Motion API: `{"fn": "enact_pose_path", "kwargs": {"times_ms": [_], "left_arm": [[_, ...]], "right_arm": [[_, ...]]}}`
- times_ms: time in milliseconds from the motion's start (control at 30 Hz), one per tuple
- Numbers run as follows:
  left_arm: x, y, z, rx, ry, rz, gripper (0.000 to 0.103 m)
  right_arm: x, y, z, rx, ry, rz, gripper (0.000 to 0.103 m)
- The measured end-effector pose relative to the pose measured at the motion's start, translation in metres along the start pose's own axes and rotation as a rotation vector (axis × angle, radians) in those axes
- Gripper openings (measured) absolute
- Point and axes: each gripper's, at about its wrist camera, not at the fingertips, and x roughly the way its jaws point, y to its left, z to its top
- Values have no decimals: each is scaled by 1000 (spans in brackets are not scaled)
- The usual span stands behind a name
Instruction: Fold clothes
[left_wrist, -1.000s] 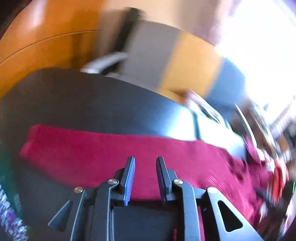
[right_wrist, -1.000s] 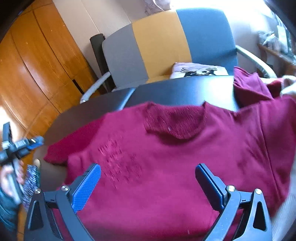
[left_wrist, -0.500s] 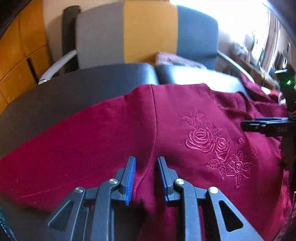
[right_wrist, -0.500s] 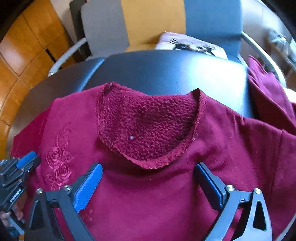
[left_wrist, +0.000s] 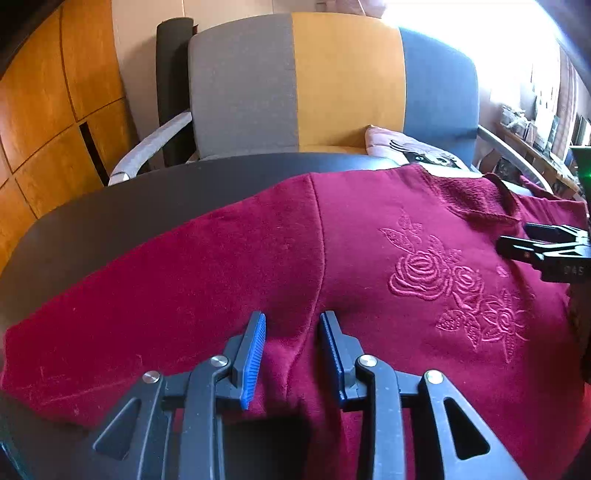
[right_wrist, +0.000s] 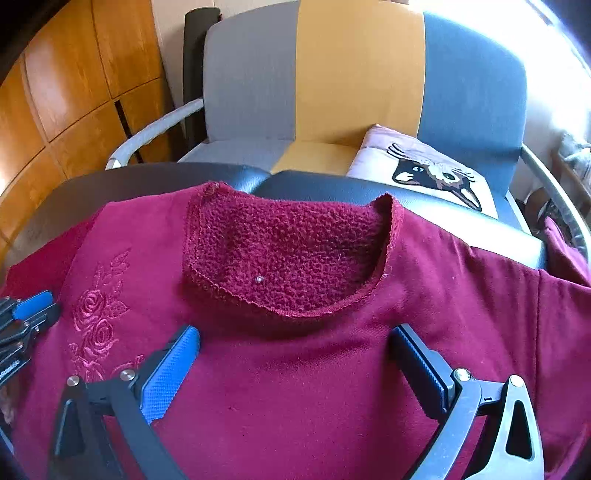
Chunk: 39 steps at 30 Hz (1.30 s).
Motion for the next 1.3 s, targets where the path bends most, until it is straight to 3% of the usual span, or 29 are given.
{"fn": "enact_pose_path", "kwargs": {"times_ms": [100,233,400,500,633,833,867,967,1067,1300], "left_arm": [[-4,8,6,-34,26,-36,34],[-36,36,-18,-160,21,-88,32],[-76,66,-51,-304,14,-149,31],[-110,71,-94,-375,25,-197,31],[-133,63,-135,-414,40,-267,32],[-142,28,-161,-355,87,-309,32],[-142,22,-164,-341,95,-301,32],[-143,0,-167,-251,92,-185,28],[-153,1,-176,-246,97,-162,15],[-175,15,-202,-266,96,-96,14]], "right_arm": [[-6,-2,-1,7,-1,9,103],[-41,-6,-21,30,-28,42,103],[-94,-16,-71,45,-53,102,103],[-124,-20,-108,76,-53,126,103],[-157,-26,-156,124,-40,147,103],[-186,-29,-208,155,-14,186,103],[-187,-29,-214,154,-4,185,103],[-191,-33,-228,170,-19,184,103],[-196,-36,-237,200,-43,209,103],[-205,-19,-256,88,-60,198,103]]}}
